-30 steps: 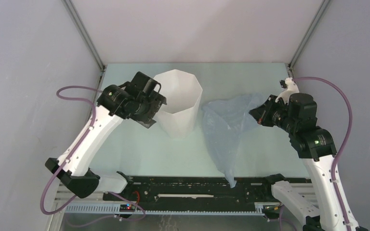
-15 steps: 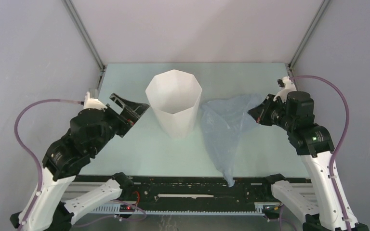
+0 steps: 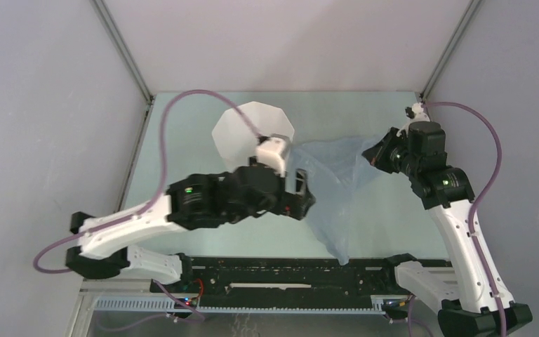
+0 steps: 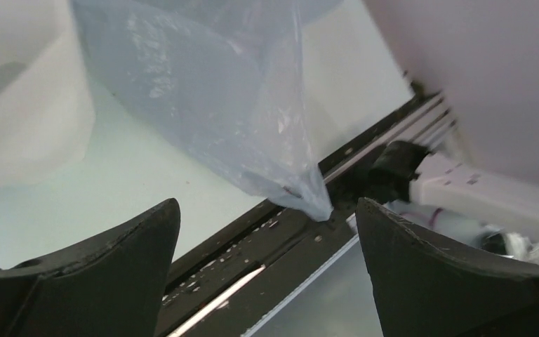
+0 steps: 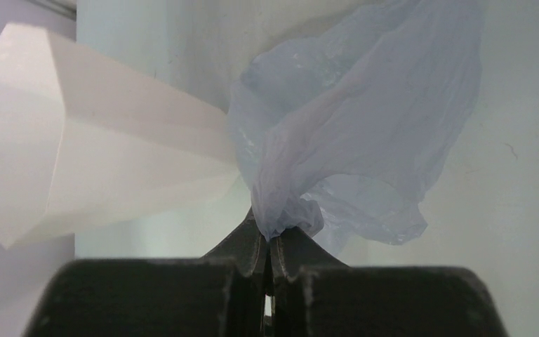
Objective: Put the trash bags into the trash bin
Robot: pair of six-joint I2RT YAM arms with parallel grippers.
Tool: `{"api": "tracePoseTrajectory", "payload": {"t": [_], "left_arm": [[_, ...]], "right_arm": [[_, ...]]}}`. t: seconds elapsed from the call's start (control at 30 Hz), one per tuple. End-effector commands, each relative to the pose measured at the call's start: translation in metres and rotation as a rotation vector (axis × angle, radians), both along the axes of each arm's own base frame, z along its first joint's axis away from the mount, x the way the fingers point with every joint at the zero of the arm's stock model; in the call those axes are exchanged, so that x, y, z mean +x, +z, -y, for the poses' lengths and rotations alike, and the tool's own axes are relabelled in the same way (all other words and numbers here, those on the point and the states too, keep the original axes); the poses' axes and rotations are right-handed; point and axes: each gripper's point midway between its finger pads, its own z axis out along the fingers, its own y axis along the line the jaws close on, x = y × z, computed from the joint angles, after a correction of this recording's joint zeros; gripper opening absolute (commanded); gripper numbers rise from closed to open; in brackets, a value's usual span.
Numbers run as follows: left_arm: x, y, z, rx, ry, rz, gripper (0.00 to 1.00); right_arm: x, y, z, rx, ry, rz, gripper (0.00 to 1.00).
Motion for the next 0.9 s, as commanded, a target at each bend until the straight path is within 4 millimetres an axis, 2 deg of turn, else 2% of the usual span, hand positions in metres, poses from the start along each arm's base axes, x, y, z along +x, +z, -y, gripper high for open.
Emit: {"api": "tracePoseTrajectory", "payload": {"t": [0.0,0.13,0.23,0.43,0.53,0.63,0.87], "left_arm": [[-0.007,-0.001,0.037,0.094,-0.174,0.061,1.00],[-0.006,-0.014,0.053,0.131,-0.211,0.037,1.00],[0.000,-0.030,0.059,0.164,-0.200,-0.024,1.00],[0.017,-0.052,0.054,0.171,-0.149,-0.137,1.00],[0.021,-0.051,0.056,0.157,-0.145,-0.146,1.00],[0.023,-0.052,0.056,0.156,-0.138,-0.145,1.00],[0.021,-0.071,0.054,0.199,-0.148,-0.182,1.00]], "right_arm": [[0.020,0.014,0.015,0.042,-0.129,0.034,0.00],[0.021,0.014,0.019,0.077,-0.158,0.014,0.00],[0.018,0.014,0.021,0.087,-0.180,0.007,0.00],[0.017,0.011,0.037,0.098,-0.302,-0.012,0.00],[0.018,0.007,0.041,0.112,-0.347,-0.029,0.00],[0.020,0.007,0.041,0.131,-0.360,-0.035,0.00],[0.022,0.010,0.034,0.169,-0.339,-0.036,0.00]]}}
